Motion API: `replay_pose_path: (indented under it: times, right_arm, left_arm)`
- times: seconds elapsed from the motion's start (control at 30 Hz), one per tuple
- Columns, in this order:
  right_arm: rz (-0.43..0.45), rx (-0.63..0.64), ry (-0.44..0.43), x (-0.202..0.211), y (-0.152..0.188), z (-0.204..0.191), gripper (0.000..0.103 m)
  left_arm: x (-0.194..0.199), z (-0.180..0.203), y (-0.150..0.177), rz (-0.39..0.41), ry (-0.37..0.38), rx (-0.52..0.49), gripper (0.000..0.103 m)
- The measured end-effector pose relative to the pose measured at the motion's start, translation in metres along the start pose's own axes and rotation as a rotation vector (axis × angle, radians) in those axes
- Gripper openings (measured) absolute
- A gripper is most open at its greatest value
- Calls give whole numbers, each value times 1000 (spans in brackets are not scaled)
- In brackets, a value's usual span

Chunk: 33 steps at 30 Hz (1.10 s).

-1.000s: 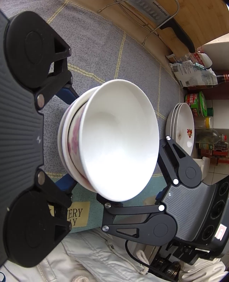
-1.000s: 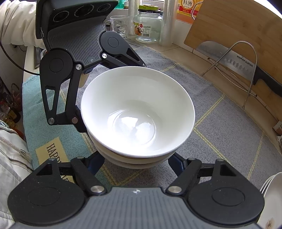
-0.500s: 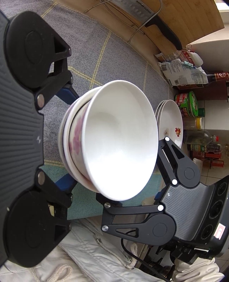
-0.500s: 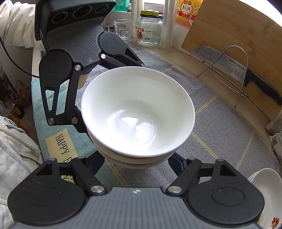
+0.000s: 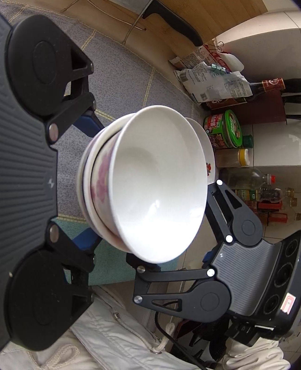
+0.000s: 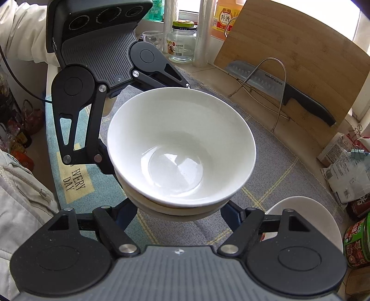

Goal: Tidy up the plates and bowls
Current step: 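Lift the bowl stack with both tools and carry it toward the white plate stack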

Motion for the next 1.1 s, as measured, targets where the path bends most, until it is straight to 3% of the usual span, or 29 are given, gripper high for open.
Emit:
replay_pose_path:
  times: [0.57,1.1]
  right_arm:
    - [8,3,71,48,49,95,82]
    - [-34,-20,98,32,71,145,83]
  left_arm:
    - [-75,-15,-90,24,-31,-80,84]
    - [-122,-35,-105,-8,-22,-77,84]
Point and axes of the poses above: each gripper's, at about its wrist camera, not at the fingertips, and x roughly against the way its jaws point, z to its right, y to its underside, the point moved 1 cm from there along -x, roughly the way its jaws point, and after that the axes turned 6 degrees about -x, right-handed, at the moved point
